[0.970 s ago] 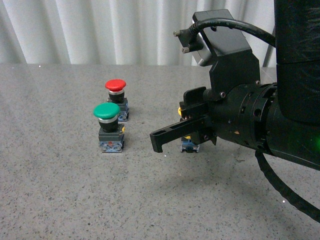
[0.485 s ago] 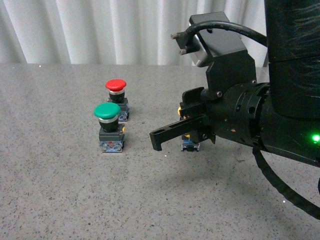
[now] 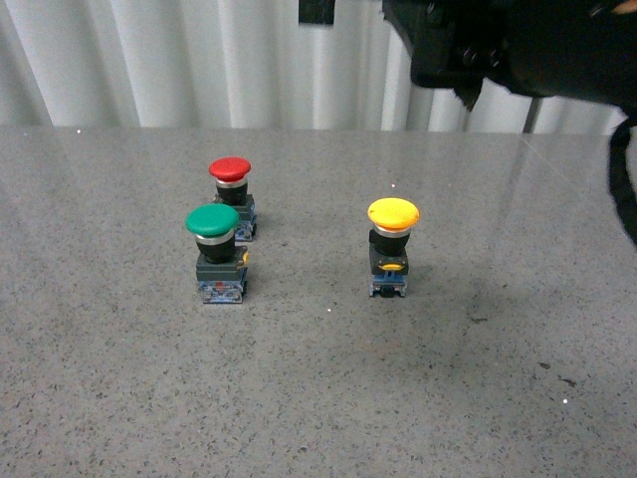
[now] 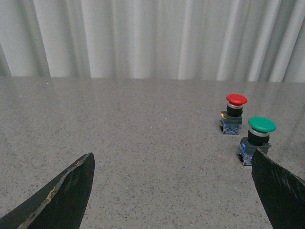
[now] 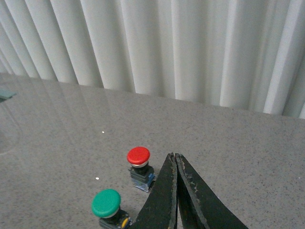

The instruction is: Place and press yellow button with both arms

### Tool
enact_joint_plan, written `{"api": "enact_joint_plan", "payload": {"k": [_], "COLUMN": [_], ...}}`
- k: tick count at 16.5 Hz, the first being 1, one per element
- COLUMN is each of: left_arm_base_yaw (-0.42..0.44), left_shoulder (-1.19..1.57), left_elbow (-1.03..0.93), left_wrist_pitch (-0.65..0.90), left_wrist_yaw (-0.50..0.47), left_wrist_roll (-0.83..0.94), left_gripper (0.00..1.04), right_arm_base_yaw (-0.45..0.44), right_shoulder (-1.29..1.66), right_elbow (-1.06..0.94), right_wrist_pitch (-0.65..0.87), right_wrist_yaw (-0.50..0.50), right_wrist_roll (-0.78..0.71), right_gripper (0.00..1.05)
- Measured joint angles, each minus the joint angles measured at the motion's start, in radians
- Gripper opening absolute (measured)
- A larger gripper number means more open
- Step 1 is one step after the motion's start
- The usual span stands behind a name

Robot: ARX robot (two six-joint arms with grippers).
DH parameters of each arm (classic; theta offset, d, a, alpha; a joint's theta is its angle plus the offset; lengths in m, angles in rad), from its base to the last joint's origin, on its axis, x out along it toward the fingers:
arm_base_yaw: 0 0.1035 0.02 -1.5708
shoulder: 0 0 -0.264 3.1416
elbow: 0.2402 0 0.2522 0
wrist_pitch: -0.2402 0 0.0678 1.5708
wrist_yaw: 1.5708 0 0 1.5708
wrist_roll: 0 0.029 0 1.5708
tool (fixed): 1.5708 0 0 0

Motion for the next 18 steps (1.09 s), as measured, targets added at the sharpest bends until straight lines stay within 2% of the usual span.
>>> {"api": "enact_joint_plan", "payload": {"k": [4, 5, 6, 7, 8, 9, 10, 15, 17, 18], "left_arm_base_yaw": [0.000, 0.000, 0.000, 0.000, 0.000, 0.000, 0.000, 0.000, 0.000, 0.000], "left_shoulder": [0.000, 0.000, 0.000, 0.000, 0.000, 0.000, 0.000, 0.000, 0.000, 0.000], "left_elbow": [0.000, 0.000, 0.000, 0.000, 0.000, 0.000, 0.000, 0.000, 0.000, 0.000], "left_wrist_pitch": [0.000, 0.000, 0.000, 0.000, 0.000, 0.000, 0.000, 0.000, 0.000, 0.000], "left_wrist_yaw": [0.000, 0.000, 0.000, 0.000, -0.001, 0.000, 0.000, 0.000, 0.000, -0.001], "left_wrist_roll": [0.000, 0.000, 0.000, 0.000, 0.000, 0.000, 0.000, 0.000, 0.000, 0.000], "left_gripper": [0.98, 0.98, 0.98, 0.98, 0.98, 0.98, 0.98, 0.98, 0.98, 0.98], "right_arm_base_yaw": [-0.010, -0.004, -0.003, -0.053, -0.153, -0.265, -0.321, -0.411, -0.532, -0.546], "right_shoulder": [-0.265, -0.353, -0.442, -0.597, -0.761, -0.942, -1.033, -1.136, -1.181, -1.198], "right_elbow": [-0.102, -0.129, -0.163, -0.255, -0.357, -0.446, -0.482, -0.570, -0.589, -0.598], "right_wrist_pitch": [-0.092, -0.169, -0.252, -0.364, -0.471, -0.563, -0.561, -0.560, -0.567, -0.568], "right_wrist_yaw": [0.010, 0.083, 0.227, 0.346, 0.342, 0.243, 0.190, 0.087, -0.030, -0.027], "right_wrist_roll": [0.026, 0.017, -0.017, -0.058, -0.076, -0.083, -0.087, -0.098, -0.101, -0.100], "right_gripper": [0.02, 0.02, 0.02, 0.02, 0.02, 0.02, 0.02, 0.02, 0.02, 0.02]}}
